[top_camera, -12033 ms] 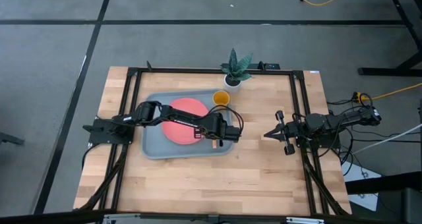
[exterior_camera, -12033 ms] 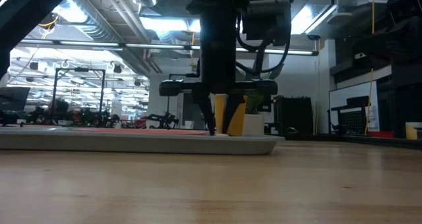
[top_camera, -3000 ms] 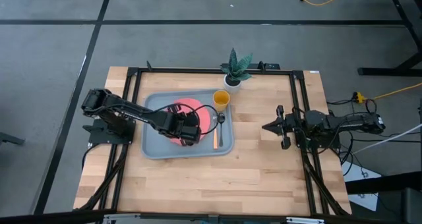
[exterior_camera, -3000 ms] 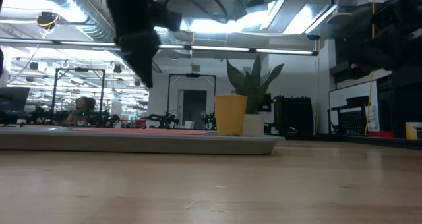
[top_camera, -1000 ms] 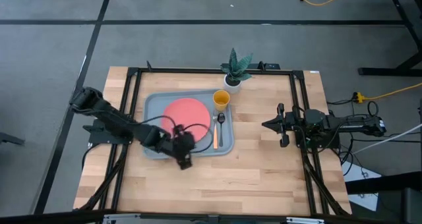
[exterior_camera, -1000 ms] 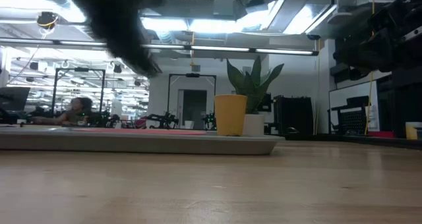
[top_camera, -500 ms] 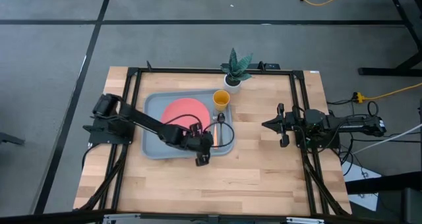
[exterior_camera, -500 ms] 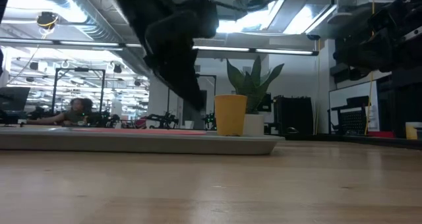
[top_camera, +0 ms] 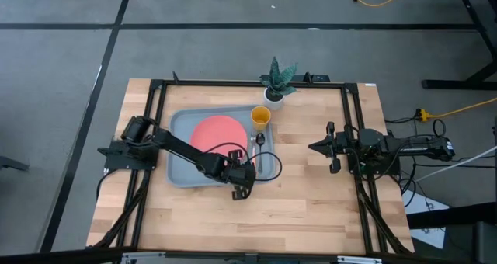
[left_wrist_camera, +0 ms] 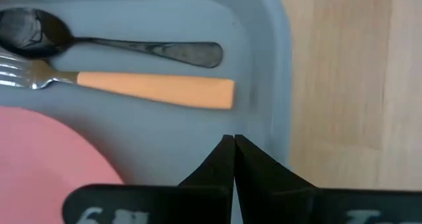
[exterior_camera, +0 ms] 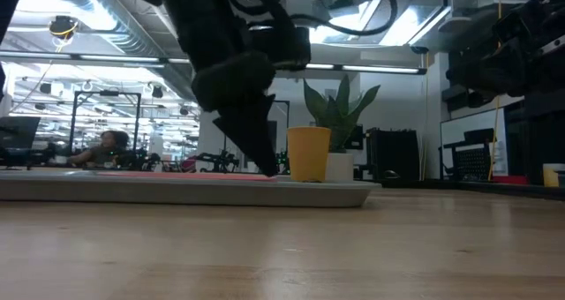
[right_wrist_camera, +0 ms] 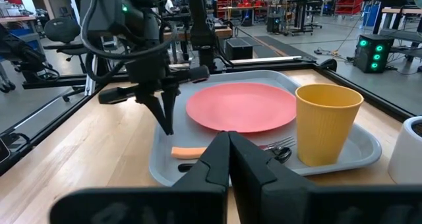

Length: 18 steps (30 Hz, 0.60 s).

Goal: Pick and place plate/cup/fork/spoon on tray
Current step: Adjust the gray tray

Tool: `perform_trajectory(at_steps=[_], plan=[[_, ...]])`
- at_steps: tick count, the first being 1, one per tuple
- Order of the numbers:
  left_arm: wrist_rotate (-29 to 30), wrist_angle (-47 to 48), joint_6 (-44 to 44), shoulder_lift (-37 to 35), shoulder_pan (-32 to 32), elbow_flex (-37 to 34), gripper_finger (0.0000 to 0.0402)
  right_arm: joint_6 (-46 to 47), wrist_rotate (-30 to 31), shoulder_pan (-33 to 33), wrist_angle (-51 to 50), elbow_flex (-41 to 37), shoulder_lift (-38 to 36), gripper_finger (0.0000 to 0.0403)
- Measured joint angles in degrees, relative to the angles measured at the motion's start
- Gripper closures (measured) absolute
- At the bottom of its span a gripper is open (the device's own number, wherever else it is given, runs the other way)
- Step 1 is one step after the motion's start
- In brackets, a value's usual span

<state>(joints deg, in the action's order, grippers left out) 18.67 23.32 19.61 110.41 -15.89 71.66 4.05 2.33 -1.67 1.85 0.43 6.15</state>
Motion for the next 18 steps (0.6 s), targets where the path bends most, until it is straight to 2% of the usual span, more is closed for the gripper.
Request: perform_trajectory(at_steps=[18], plan=[[-0.42, -1.92, 0.33, 2.06, -1.91, -0.07, 0.0401, 0.00, 0.00, 0.00, 0.00, 0.00, 0.00, 0.0392]])
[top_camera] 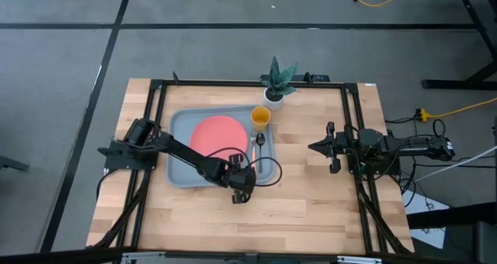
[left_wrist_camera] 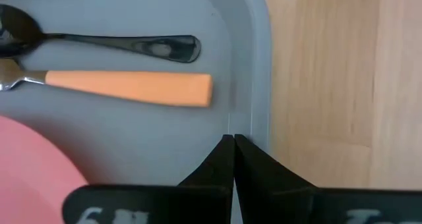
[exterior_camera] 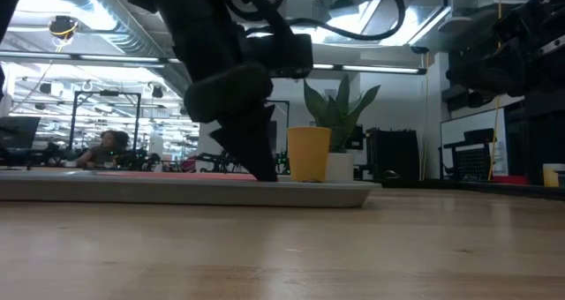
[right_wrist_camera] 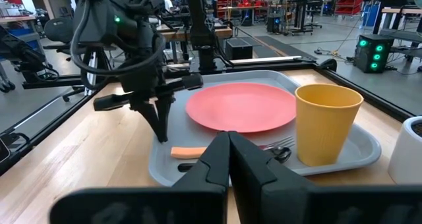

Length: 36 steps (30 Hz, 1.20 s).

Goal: Pick and place plate/cup/fork/spoon on tray
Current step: Adjust the gray tray

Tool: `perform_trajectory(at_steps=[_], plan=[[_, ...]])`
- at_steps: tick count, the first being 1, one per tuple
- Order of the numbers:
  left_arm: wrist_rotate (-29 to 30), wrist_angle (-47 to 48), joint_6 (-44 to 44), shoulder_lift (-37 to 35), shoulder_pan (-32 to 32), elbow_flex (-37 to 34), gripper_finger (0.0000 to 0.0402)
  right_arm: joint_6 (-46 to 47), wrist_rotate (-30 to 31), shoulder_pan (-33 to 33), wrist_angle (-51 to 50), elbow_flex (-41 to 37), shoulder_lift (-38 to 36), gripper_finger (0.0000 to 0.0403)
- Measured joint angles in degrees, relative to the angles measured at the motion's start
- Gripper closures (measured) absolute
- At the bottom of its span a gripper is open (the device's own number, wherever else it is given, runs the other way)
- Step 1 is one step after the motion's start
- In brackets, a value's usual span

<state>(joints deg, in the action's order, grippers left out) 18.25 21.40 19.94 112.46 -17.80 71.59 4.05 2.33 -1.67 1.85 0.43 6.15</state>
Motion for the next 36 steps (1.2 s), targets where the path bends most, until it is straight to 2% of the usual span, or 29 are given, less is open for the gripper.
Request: perform_trajectory(at_steps=[19, 33, 36], plan=[[-2.87, 1.74, 2.47, 0.00, -1.94, 0.00, 0.0402, -0.02, 0.00, 0.00, 0.00, 0.00, 0.00, 0.0392], [-1.01, 2.56, 2.45, -0.85, -2.47, -0.01, 0.0401, 0.00, 0.00, 0.00, 0.00, 0.00, 0.00, 0.0392], [-0.56, 5.89, 2.43, -2.66, -2.13, 1.32, 0.0401, 0.00, 0.00, 0.00, -0.01, 0.00, -0.01, 0.0392]])
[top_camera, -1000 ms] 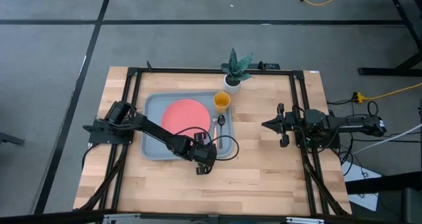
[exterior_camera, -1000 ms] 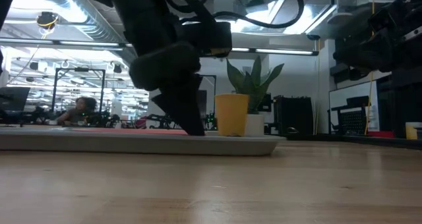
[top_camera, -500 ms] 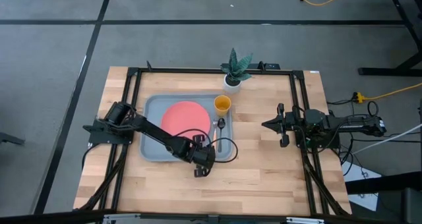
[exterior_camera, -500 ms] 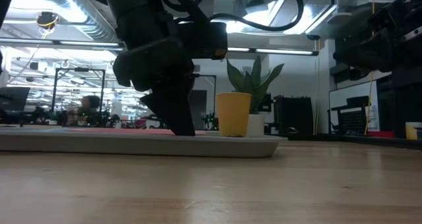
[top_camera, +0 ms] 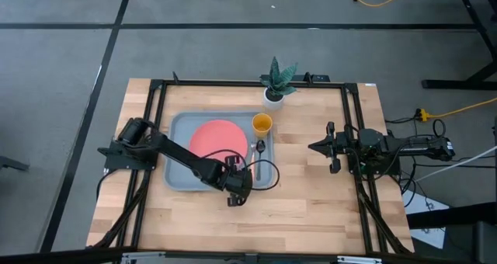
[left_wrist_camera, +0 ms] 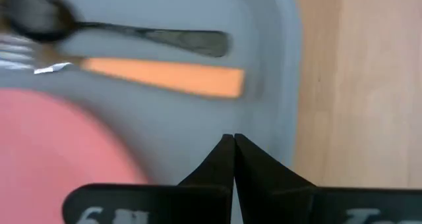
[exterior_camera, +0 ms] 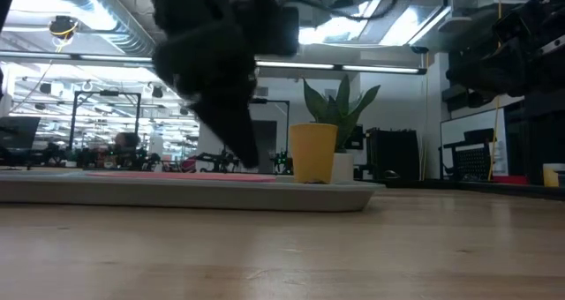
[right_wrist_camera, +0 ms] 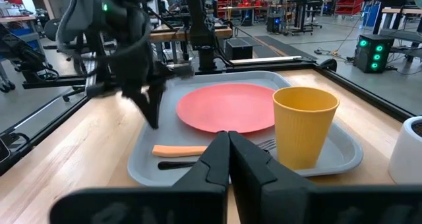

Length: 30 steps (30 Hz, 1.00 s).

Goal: Pick and place plate/cup/fork/spoon on tray
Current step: Adjust the gray tray, then adjust the black spoon

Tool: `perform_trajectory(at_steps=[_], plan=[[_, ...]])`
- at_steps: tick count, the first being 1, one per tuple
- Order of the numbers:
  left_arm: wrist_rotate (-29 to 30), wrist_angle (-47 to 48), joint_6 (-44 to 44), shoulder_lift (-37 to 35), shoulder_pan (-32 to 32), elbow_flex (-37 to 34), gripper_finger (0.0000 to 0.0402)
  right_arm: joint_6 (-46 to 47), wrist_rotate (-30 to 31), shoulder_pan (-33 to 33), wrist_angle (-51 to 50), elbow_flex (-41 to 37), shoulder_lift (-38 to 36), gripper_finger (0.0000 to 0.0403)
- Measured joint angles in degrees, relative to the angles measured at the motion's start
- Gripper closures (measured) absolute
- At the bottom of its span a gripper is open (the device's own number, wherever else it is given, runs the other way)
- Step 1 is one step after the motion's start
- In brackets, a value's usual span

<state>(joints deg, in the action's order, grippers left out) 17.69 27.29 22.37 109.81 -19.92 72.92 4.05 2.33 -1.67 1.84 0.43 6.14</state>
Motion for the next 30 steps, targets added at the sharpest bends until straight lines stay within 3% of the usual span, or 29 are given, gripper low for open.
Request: perform_trajectory(at_steps=[4, 9, 12, 19, 24, 30], plan=[[3.50, 8.33, 0.71, -2.76, 0.01, 3.14, 0.0401, 0.00, 0.00, 0.00, 0.01, 0.00, -0.01, 0.0392], [11.08, 15.94, 9.17, -5.63, 0.40, 4.84, 0.0401, 0.00, 0.04, 0.00, 0.05, 0.00, 0.16, 0.0392], [9.44, 14.43, 9.24, -5.49, 1.73, 4.69, 0.0402, 0.00, -0.09, 0.00, 0.10, 0.00, 0.17, 0.0392], [3.31, -1.25, -4.44, -0.24, 3.82, 4.77, 0.0401, -0.01, -0.55, -0.02, -0.07, 0.02, 0.10, 0.0392], [1.30, -1.56, -7.98, 3.75, 5.35, 7.69, 0.0401, 0.00, -0.50, 0.00, 0.02, 0.02, 0.14, 0.0392], [1.06, 4.55, -12.93, 7.82, 6.11, 15.46, 0.0401, -0.02, -0.50, -0.02, -0.03, 0.02, 0.12, 0.0392]])
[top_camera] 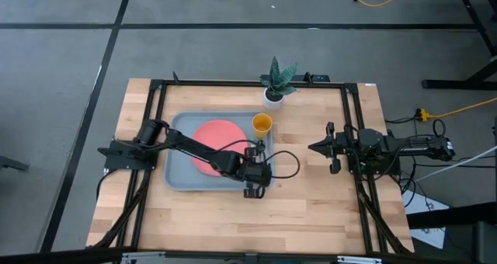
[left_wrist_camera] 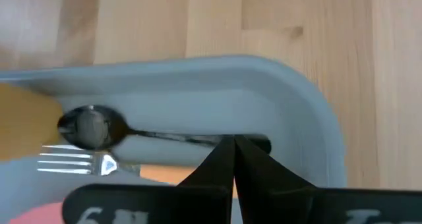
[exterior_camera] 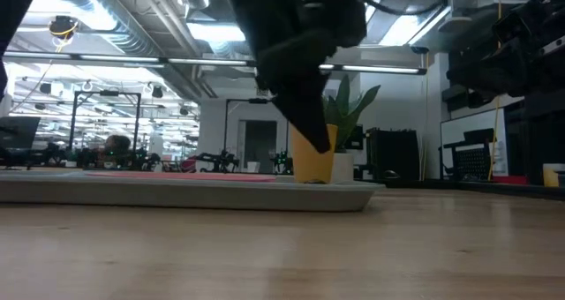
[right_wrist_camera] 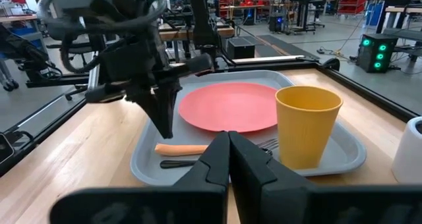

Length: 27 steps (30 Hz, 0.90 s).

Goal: Pick and place plate/cup/fork/spoon on tray
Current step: Adjust the black spoon

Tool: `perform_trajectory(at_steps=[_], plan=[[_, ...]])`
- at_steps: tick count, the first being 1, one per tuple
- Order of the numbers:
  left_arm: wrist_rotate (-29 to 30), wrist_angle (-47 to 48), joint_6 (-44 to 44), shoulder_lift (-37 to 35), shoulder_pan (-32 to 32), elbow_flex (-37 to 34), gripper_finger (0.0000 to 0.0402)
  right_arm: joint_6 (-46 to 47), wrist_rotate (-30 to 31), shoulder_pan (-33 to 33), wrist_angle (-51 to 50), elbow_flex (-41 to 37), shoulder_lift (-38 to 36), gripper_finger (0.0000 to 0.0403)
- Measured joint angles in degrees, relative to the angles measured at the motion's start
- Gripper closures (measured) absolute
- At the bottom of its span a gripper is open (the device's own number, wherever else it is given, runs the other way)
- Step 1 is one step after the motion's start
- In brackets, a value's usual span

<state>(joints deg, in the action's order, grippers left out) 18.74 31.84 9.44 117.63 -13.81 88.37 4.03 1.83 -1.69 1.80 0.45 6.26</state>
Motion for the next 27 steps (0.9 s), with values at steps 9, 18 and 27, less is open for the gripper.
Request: perform_trajectory(at_steps=[9, 18, 27], plan=[[-1.85, 2.62, -2.37, 4.40, 1.47, 4.59, 0.0401, 0.02, 0.00, 0.00, 0.00, 0.00, 0.00, 0.0392], [-1.90, 2.90, -2.99, 4.67, 1.50, 4.66, 0.0401, 0.00, 0.02, 0.00, -0.02, 0.00, -0.02, 0.0392], [-1.77, 3.38, -2.53, 4.67, 1.48, 4.66, 0.0401, 0.02, 0.02, 0.02, -0.02, 0.00, -0.02, 0.0392]])
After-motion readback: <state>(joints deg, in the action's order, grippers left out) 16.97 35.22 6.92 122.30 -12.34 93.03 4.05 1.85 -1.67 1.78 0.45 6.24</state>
